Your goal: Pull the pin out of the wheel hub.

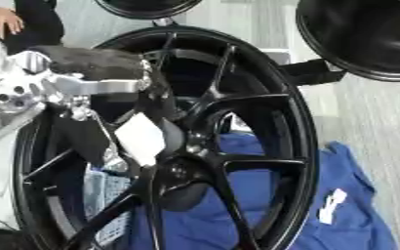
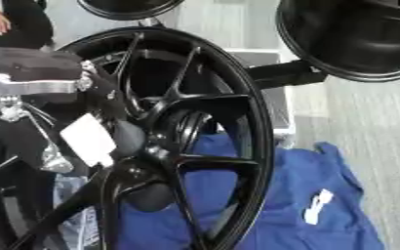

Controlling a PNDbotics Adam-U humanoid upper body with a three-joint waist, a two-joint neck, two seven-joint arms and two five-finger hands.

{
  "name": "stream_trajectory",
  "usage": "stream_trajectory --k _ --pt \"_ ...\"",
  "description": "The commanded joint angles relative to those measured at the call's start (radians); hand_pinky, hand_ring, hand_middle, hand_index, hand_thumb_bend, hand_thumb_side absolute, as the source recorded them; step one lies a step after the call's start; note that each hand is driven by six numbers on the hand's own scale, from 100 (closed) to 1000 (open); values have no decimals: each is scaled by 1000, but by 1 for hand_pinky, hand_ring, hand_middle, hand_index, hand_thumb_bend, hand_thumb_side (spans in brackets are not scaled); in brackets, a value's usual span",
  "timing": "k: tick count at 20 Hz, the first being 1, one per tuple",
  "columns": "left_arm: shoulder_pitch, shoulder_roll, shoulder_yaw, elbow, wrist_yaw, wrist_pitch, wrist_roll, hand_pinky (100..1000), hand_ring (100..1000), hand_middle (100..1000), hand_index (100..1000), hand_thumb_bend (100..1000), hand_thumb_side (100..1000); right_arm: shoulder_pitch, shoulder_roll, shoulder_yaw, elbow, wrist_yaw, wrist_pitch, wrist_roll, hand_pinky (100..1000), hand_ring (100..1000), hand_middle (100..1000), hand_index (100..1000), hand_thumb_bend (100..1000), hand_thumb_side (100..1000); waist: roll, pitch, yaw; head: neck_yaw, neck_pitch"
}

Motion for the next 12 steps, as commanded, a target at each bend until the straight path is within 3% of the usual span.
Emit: stream_trajectory --k 1,4,12 --pt "-14 10 5 -10 -17 0 -35 695 684 690 729 636 100 -6 -19 -11 -15 -4 2 -10 661 603 528 703 100 597 -1 -17 -3 4 -13" --pt "-12 11 3 -10 -29 -14 -67 710 714 697 718 645 100 -7 -19 -11 -15 -5 2 -10 661 603 528 703 100 598 -1 -16 -4 5 -14" --pt "-11 12 7 -10 -45 -32 -95 664 640 606 688 623 100 -11 -19 -10 -15 -8 3 -9 661 605 528 704 100 598 -3 -14 -4 6 -17"
